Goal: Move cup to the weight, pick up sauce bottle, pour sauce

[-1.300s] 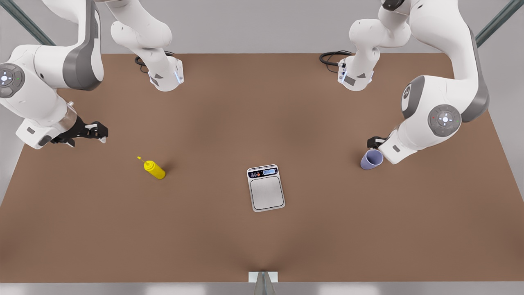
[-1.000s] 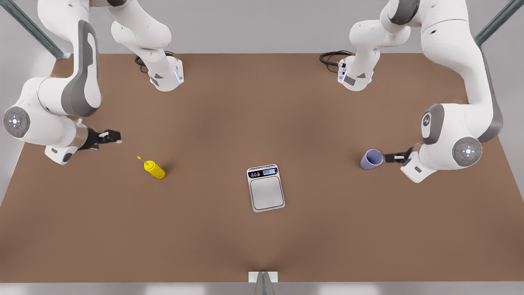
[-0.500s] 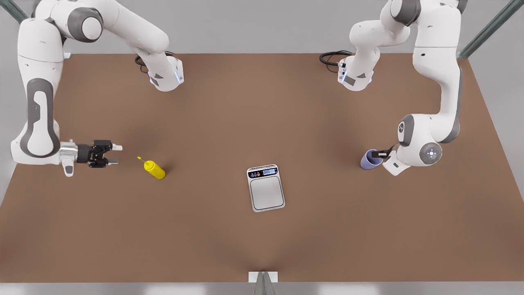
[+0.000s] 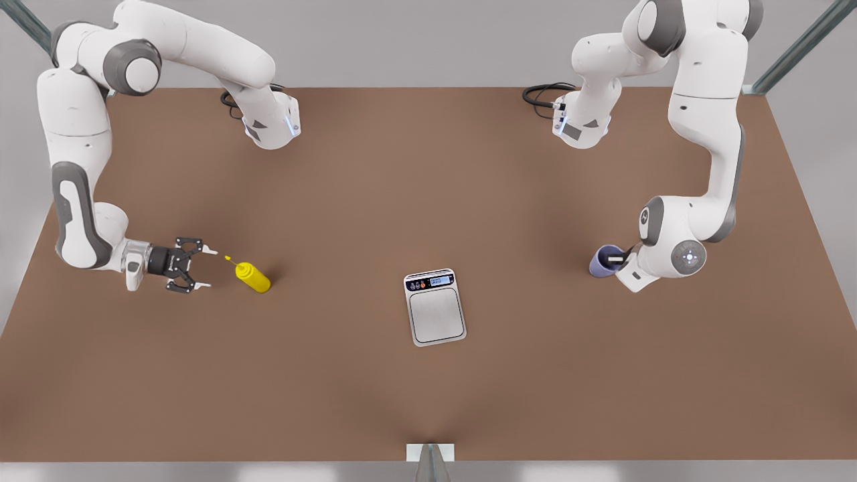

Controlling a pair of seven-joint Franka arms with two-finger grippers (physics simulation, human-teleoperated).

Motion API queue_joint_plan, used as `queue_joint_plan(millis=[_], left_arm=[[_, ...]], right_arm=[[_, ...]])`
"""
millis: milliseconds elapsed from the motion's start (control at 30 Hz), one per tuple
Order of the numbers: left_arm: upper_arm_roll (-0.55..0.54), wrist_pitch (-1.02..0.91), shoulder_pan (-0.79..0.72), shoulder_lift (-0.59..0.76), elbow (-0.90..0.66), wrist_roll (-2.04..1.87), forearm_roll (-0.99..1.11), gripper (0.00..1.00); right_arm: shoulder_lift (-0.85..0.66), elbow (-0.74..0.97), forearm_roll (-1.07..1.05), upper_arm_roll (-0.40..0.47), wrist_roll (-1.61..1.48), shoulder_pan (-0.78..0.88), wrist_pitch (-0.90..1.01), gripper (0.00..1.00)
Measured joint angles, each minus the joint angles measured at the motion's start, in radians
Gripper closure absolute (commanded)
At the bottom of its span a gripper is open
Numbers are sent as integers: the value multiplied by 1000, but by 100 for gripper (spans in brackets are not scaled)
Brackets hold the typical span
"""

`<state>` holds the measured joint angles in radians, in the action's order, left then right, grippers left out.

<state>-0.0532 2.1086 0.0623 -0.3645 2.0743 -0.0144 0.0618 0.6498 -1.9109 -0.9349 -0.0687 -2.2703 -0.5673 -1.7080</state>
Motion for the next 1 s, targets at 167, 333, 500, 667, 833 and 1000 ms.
queue_joint_plan(millis=[167,333,500,667,833,1000], left_arm=[[-6,-26,-51,45,-90,2,-28,79],[-101,-214,-301,-209,-674,-80,-39,79],[-176,-248,-459,-450,-981,-232,-41,79],[-78,-238,-582,-555,-1103,-389,-42,79],[-70,-209,-607,-603,-1127,-511,-51,79],[-83,-167,-609,-627,-1128,-602,-71,79]], right_arm=[[26,-14,-53,-2,-186,1,-3,0],[40,-29,-111,-10,-324,13,-4,0],[44,-47,-138,-12,-423,50,-6,0],[50,-59,-157,-12,-498,93,-7,0],[59,-59,-171,-12,-555,104,-8,0],[68,-49,-186,-12,-598,111,-11,0]])
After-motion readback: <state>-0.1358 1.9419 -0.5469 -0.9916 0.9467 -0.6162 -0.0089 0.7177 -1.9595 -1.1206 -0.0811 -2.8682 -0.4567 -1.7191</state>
